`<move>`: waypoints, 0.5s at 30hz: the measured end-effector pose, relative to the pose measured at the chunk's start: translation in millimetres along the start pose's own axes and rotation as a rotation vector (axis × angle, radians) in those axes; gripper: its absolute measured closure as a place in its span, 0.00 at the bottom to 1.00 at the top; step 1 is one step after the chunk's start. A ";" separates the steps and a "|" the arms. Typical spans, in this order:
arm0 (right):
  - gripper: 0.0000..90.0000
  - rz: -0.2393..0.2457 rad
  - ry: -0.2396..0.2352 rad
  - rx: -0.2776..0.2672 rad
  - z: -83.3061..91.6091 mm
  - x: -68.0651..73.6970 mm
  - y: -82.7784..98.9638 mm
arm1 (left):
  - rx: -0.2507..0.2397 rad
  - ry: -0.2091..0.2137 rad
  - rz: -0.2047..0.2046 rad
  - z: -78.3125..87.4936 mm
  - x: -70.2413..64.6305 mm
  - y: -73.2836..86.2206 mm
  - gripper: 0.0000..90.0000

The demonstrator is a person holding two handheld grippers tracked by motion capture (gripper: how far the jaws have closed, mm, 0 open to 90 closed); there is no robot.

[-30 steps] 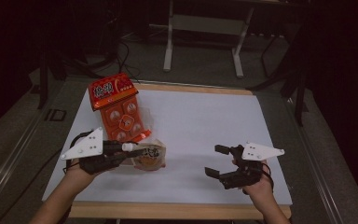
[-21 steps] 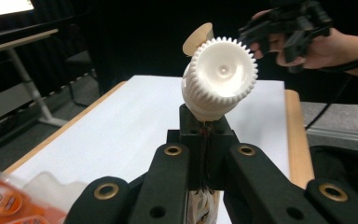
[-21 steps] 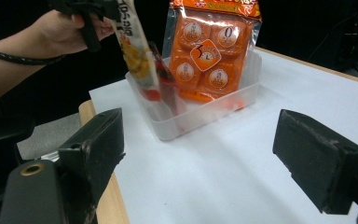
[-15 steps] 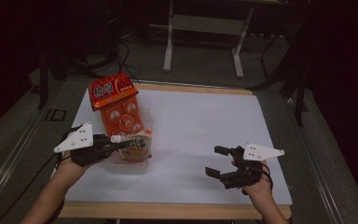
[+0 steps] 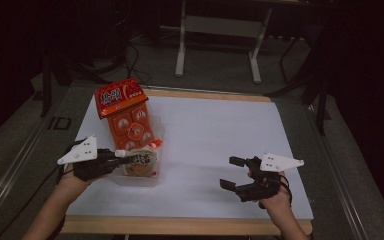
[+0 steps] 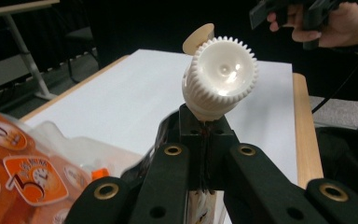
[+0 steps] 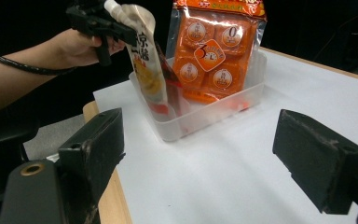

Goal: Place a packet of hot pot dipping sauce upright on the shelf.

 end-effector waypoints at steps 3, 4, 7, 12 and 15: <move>0.18 -0.004 -0.002 0.003 -0.8 0.3 0.8 | -0.006 0.003 0.014 0.0 0.5 8.5 0.99; 0.18 -0.004 -0.004 0.005 -1.1 0.5 1.0 | -0.006 0.003 0.016 -0.1 0.4 11.7 0.99; 0.18 -0.005 -0.005 0.007 -1.6 0.9 1.2 | -0.011 0.005 0.017 -0.5 0.3 20.8 0.99; 0.18 -0.008 -0.006 0.007 -2.0 0.8 1.5 | -0.007 0.002 0.026 -0.9 -0.7 31.1 0.99; 0.18 -0.014 -0.011 0.007 -2.2 1.6 1.5 | -0.016 -0.007 0.048 0.4 -1.2 45.1 0.99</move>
Point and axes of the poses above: each handheld gripper's, and its own axes: z roughly backward along the jaws, y roughly out of its underside, x roughly to its left, the point moved 7 cm from there along -z, roughly forward along the jaws, and after that the axes turned 9 degrees about -x, right-handed, at the moved point
